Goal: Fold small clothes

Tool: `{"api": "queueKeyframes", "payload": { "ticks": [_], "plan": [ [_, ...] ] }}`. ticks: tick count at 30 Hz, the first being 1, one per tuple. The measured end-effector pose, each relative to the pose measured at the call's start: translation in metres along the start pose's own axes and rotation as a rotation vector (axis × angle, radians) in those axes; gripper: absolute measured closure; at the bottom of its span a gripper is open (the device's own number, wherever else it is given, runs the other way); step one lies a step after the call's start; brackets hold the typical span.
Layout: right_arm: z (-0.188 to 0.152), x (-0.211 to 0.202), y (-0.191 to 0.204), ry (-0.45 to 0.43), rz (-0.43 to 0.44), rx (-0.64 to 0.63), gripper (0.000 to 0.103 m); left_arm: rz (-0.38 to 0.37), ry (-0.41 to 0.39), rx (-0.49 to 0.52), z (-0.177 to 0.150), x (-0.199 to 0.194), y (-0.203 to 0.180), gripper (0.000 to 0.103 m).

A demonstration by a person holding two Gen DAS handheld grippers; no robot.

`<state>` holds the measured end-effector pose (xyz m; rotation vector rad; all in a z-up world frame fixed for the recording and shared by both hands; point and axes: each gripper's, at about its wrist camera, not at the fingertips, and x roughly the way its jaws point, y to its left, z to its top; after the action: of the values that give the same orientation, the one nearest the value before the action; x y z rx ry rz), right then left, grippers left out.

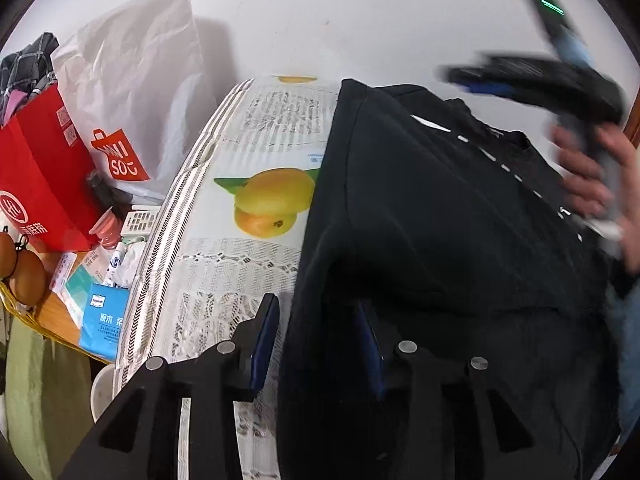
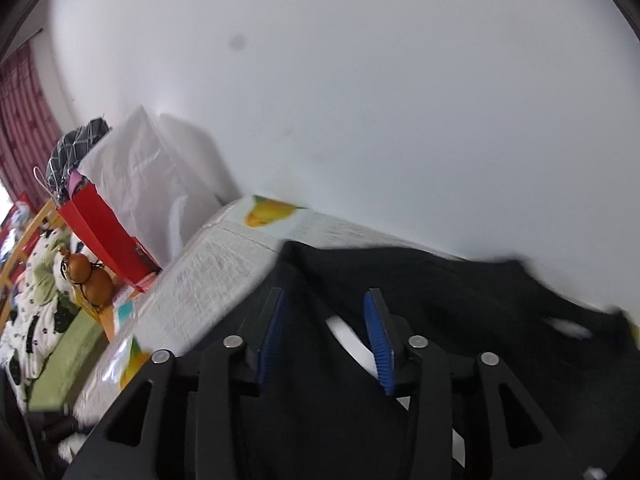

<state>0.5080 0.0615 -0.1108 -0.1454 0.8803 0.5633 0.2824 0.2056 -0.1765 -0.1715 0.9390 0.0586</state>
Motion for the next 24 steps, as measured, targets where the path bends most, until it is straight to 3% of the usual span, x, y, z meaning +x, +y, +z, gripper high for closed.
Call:
{"api": "queueKeyframes", "payload": {
  "ticks": [1, 3, 4, 7, 10, 13, 17, 20, 22, 24],
  "plan": [
    [-0.011, -0.023, -0.010, -0.009, -0.036, -0.004, 0.057, 0.002, -0.008, 0.010, -0.001, -0.005, -0.003, 0.065],
    [-0.035, -0.063, -0.032, -0.023, -0.109, -0.005, 0.051, -0.002, -0.022, 0.023, -0.004, -0.014, -0.008, 0.050],
    [-0.049, -0.085, -0.046, -0.026, -0.158, -0.008, 0.050, -0.002, -0.031, 0.027, -0.007, -0.020, -0.011, 0.048],
    [-0.099, -0.140, -0.090, -0.005, -0.332, 0.010, 0.050, -0.001, -0.028, 0.044, -0.016, -0.030, -0.019, 0.048],
    [-0.158, -0.184, -0.136, 0.053, -0.435, 0.133, 0.050, 0.001, -0.011, 0.046, -0.030, -0.037, -0.026, 0.046],
    [-0.208, -0.206, -0.162, 0.081, -0.439, 0.251, 0.051, 0.016, 0.014, 0.061, -0.044, -0.042, -0.032, 0.046],
    [-0.255, -0.210, -0.166, 0.080, -0.418, 0.280, 0.051, 0.029, 0.037, 0.085, -0.059, -0.048, -0.040, 0.046],
    [-0.276, -0.195, -0.181, 0.116, -0.436, 0.332, 0.053, 0.042, 0.056, 0.090, -0.068, -0.054, -0.045, 0.046],
    [-0.283, -0.206, -0.187, 0.077, -0.398, 0.412, 0.053, 0.060, 0.057, 0.101, -0.072, -0.060, -0.046, 0.045],
    [-0.282, -0.219, -0.184, 0.044, -0.364, 0.409, 0.053, 0.074, 0.054, 0.109, -0.076, -0.065, -0.048, 0.042]
  ]
}}
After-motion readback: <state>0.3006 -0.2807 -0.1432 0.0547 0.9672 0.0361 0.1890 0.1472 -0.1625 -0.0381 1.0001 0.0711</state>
